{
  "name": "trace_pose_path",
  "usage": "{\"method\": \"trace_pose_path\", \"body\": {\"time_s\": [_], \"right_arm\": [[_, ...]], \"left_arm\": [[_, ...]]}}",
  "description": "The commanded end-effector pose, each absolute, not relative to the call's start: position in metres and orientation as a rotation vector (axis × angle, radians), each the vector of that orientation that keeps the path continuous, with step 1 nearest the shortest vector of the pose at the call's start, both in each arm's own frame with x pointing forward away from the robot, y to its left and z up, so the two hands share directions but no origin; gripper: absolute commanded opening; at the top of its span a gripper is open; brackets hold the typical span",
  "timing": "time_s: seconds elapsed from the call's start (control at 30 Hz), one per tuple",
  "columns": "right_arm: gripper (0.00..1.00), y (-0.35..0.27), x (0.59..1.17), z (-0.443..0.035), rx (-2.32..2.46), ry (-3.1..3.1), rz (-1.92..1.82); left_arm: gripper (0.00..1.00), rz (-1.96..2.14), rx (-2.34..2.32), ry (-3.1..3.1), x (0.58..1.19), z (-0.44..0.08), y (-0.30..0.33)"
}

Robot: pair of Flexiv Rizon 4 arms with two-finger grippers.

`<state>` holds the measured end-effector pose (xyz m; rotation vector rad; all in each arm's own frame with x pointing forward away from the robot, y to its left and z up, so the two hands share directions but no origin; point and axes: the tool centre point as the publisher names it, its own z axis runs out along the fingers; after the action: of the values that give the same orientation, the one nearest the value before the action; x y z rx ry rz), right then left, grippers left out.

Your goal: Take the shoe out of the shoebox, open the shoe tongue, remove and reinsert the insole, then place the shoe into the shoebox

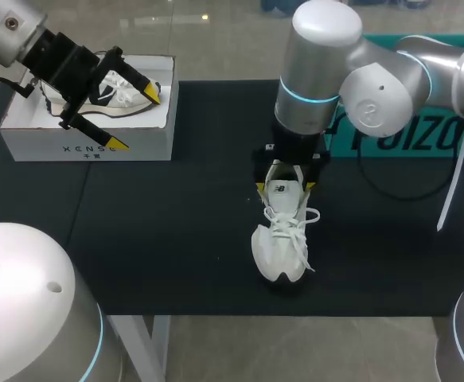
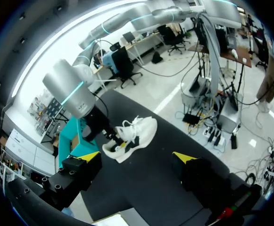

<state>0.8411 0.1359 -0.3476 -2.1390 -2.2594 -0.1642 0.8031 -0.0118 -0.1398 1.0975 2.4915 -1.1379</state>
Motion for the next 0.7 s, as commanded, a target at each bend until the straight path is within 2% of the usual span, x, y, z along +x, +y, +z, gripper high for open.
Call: {"method": "trace_pose_path", "body": {"time_s": [0.03,0.43,0.7], "right_arm": [[1.00,0.135,0.844,-0.343,-2.148,-2.267,-0.181],[1.00,0.121,0.861,-0.306,-2.216,-2.291,-0.258],[1.00,0.116,0.821,-0.282,-2.187,-2.353,-0.265]], "left_arm": [[1.00,-1.132,1.099,2.495,0.803,-0.139,-0.012],[1.00,-1.132,1.099,2.495,0.803,-0.139,-0.012],[1.00,-1.132,1.099,2.495,0.803,-0.139,-0.012]]}}
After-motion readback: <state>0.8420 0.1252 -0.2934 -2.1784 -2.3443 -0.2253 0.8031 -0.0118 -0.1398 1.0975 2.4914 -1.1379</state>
